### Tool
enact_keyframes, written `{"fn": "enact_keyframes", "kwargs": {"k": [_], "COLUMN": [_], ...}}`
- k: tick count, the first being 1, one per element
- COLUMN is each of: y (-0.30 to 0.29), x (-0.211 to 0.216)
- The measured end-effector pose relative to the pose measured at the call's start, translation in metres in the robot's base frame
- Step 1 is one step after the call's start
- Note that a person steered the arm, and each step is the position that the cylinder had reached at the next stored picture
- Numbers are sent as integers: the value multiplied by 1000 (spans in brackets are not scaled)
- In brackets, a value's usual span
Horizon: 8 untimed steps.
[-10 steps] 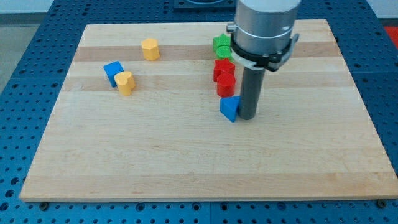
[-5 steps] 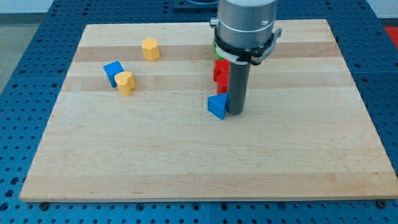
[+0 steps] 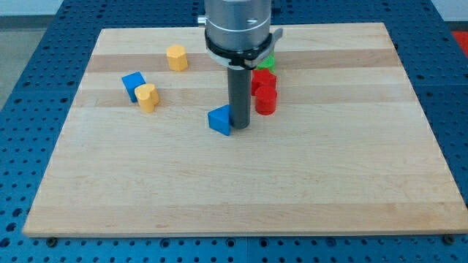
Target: Move the blue triangle below the heart
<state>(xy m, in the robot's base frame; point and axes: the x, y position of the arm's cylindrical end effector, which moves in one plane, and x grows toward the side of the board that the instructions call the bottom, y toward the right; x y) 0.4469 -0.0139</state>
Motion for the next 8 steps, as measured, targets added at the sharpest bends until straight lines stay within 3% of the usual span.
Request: {"fn": "enact_keyframes", "kwargs": {"k": [8], "y": [-119], "x": [-4]}}
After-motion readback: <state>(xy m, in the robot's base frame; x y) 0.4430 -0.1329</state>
